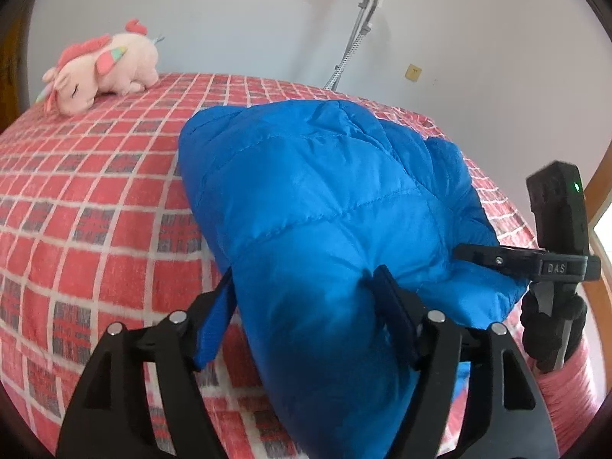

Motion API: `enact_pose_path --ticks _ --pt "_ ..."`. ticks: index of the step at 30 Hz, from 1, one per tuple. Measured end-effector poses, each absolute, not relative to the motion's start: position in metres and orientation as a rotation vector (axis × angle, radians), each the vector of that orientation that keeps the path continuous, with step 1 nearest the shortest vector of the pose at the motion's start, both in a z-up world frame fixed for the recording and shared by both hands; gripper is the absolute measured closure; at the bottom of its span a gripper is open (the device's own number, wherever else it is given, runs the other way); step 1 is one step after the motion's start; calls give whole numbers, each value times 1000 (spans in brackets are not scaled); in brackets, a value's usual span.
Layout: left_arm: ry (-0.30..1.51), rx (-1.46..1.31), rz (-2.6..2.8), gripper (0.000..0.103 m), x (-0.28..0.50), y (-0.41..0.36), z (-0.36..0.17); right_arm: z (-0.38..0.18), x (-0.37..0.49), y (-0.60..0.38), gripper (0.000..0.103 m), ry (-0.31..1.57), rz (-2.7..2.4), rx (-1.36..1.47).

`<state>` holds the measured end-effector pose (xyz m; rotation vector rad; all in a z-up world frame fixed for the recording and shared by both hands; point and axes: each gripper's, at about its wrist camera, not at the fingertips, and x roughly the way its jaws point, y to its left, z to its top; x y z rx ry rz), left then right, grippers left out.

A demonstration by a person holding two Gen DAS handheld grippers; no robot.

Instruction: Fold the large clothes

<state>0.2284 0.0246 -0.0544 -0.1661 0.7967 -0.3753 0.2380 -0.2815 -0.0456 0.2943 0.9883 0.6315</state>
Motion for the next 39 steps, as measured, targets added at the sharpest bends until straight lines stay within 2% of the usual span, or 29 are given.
enact_pose_path --ticks 4,19,22,24,26,30,32,39 --pt "784 -174 -361 24 207 32 -48 -29 215 -295 29 957 603 283" --pt "801 -133 -309 19 190 34 -58 -42 198 -306 27 990 458 242" --pt "800 -129 -265 14 179 35 -49 -24 178 -304 17 951 395 190" --pt "799 -124 -241 14 171 35 -47 -17 164 -301 10 946 370 157" --pt "799 -113 -217 14 164 34 -44 -14 153 -296 7 946 351 128" --pt "805 -73 -183 11 148 26 -41 -13 134 -284 5 959 324 75" --pt "812 -62 -166 7 139 22 -42 -13 126 -282 5 956 325 68" --pt "822 -79 -140 7 117 15 -47 -14 105 -276 4 963 307 49"
